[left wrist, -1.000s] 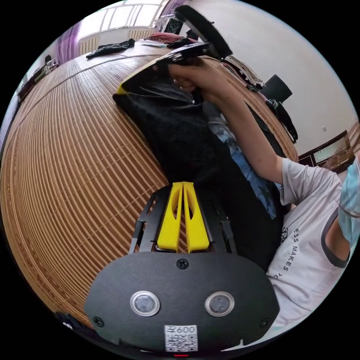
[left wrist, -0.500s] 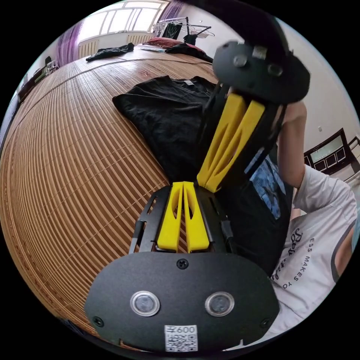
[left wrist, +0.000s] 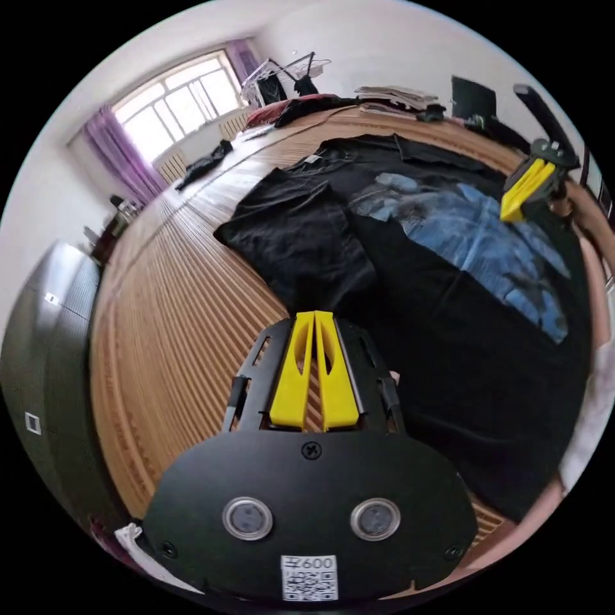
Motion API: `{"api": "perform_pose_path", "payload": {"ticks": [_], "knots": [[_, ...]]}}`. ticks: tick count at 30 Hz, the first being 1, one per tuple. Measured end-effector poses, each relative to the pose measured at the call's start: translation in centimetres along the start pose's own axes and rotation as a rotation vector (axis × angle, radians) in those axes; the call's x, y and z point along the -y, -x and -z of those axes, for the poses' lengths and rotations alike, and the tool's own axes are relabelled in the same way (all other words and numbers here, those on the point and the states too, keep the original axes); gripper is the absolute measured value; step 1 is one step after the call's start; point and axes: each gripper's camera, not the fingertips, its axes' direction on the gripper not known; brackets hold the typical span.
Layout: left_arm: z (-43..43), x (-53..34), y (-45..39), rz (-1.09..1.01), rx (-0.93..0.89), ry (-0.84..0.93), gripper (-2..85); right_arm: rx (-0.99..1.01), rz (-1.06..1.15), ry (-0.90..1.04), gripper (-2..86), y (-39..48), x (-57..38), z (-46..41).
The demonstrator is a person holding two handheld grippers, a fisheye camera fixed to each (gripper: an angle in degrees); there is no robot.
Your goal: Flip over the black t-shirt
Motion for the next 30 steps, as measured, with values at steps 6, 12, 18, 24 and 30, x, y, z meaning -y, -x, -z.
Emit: {"api": "perform_pose_path", "payload": {"ticks": [6, 12, 18, 24, 30], "knots": [[9.7, -8.2, -7.5, 0.235, 0.131, -0.311, 0.9, -0.083, -0.071, -0.072, -0.8, -4.1, -16.6, 6.5], [15.0, -17.6, -17.5, 0.307, 0.210, -0.363, 0.8, -0.077, -0.167, -0.083, -0.8, -9.6, -27.1, 9.3], [11.7, -24.5, -21.6, 0.400, 0.129, -0.023, 0.7, 0.016, -0.231, -0.267, -0.8, -18.1, -34.7, 12.4], [13.4, -29.4, -19.5, 0.484, 0.055, -0.059, 0.6, 0.201, -0.407, -0.339, -0.8, -29.1, -40.0, 18.6], [15.5, -32.9, -19.3, 0.446, 0.075, -0.147, 0.6, 0.296, -0.505, -0.450, -0.8, -36.8, -43.6, 23.0]]}}
